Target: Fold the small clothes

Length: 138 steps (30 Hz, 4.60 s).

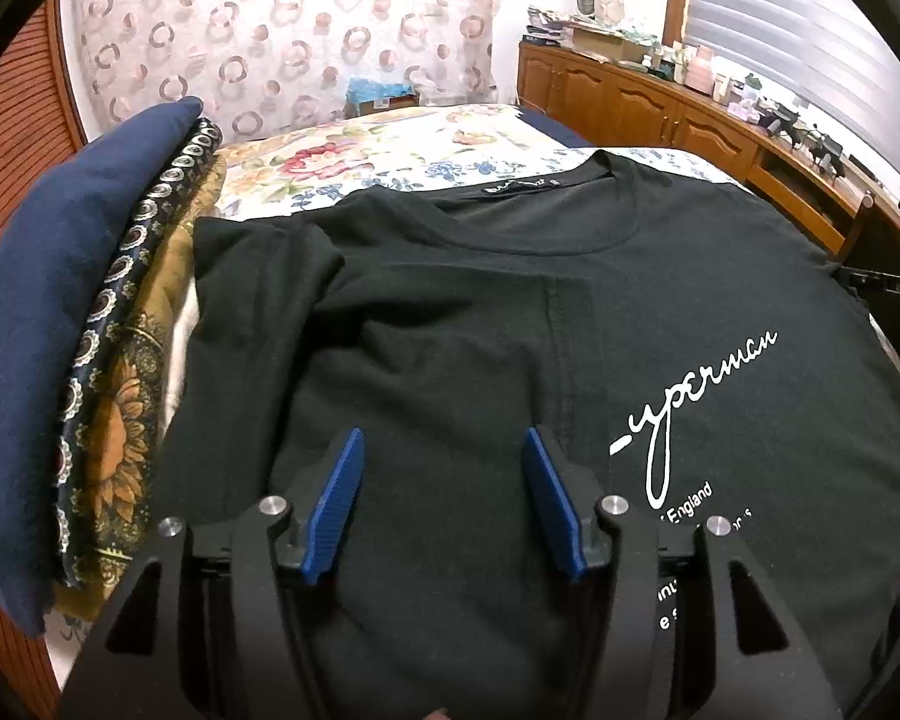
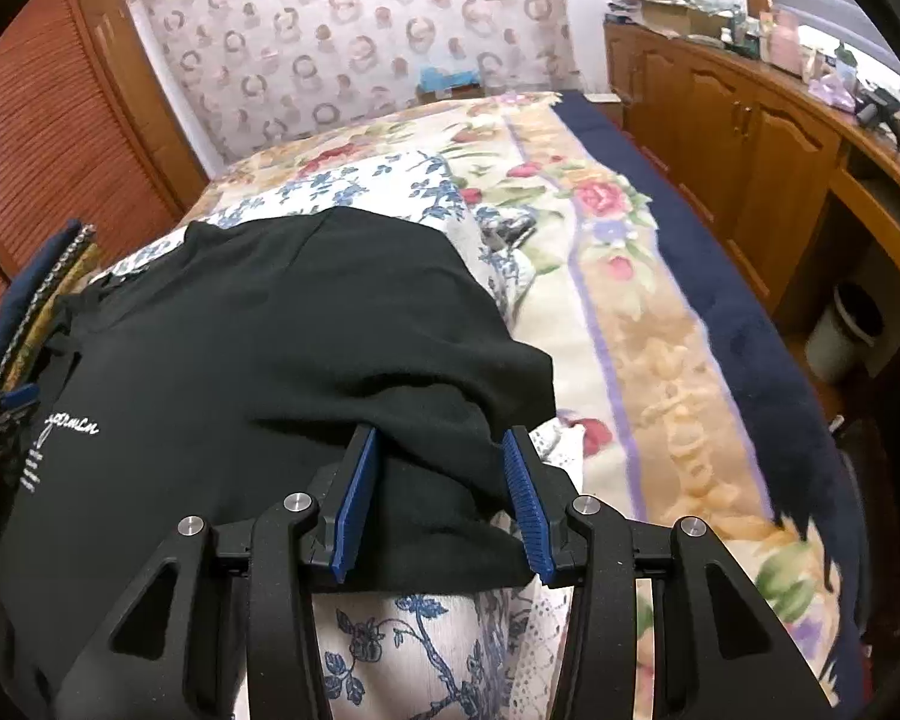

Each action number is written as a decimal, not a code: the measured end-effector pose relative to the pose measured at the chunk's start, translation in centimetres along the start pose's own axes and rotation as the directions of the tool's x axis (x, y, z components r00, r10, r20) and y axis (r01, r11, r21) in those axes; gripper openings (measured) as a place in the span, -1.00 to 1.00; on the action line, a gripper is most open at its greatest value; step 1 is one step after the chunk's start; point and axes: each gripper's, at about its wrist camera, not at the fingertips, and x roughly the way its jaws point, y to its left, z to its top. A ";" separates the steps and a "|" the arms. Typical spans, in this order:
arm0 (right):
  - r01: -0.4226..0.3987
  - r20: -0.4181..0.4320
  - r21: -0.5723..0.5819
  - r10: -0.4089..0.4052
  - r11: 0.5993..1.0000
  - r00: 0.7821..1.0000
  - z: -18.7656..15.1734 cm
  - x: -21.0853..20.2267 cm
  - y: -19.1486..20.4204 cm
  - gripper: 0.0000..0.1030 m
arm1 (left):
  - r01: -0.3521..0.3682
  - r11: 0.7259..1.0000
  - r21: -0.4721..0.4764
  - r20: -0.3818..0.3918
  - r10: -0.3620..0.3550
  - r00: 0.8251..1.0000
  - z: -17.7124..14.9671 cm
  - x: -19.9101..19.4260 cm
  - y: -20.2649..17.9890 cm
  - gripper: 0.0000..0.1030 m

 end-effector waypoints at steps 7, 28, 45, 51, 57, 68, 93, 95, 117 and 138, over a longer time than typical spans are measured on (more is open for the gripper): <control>0.038 0.024 -0.103 -0.036 0.994 0.999 0.0 -0.4 1.3 -0.81 | 0.008 1.000 -0.003 -0.001 -0.008 1.000 0.0 0.0 0.0 0.09; -0.117 0.116 -0.353 0.168 0.928 0.979 1.1 -3.6 13.4 -0.95 | 0.013 1.000 0.004 -0.003 -0.013 1.000 0.0 0.1 -0.2 0.14; -0.107 0.062 -0.361 0.138 0.927 0.989 -0.2 -1.7 15.6 -0.41 | -0.001 1.000 0.007 -0.002 0.001 1.000 0.2 0.2 -0.1 0.17; -0.034 0.123 -0.303 0.074 0.952 0.990 1.3 -3.0 12.7 -0.30 | 0.004 1.000 0.006 -0.003 -0.004 1.000 0.2 0.3 -0.1 0.17; 0.004 0.102 -0.243 0.021 0.970 0.995 1.6 -1.5 10.0 -0.30 | 0.004 1.000 0.009 -0.005 -0.004 1.000 0.3 0.3 -0.1 0.18; -0.082 -0.002 -0.211 0.084 0.974 0.996 0.4 1.3 9.2 -0.30 | 0.003 1.000 0.016 -0.004 -0.003 1.000 0.3 0.4 -0.5 0.18; -0.208 0.082 -0.388 0.259 0.898 0.962 5.1 -1.1 19.1 -0.98 | 0.003 1.000 0.017 -0.004 -0.003 1.000 0.1 0.2 -0.7 0.23; -0.193 0.079 -0.391 0.242 0.900 0.967 5.2 -0.7 19.7 -0.68 | 0.003 1.000 0.015 -0.004 -0.003 1.000 0.1 0.1 -0.6 0.23; -0.098 0.033 -0.345 0.116 0.934 0.993 1.6 0.3 15.1 -0.18 | -0.016 0.999 0.045 0.073 0.013 0.997 -2.7 -4.6 -3.0 0.23; -0.124 -0.018 -0.327 0.125 0.937 0.992 0.6 2.5 15.0 -0.18 | 0.108 0.991 0.073 0.072 -0.113 0.991 -2.4 -5.3 -5.8 0.04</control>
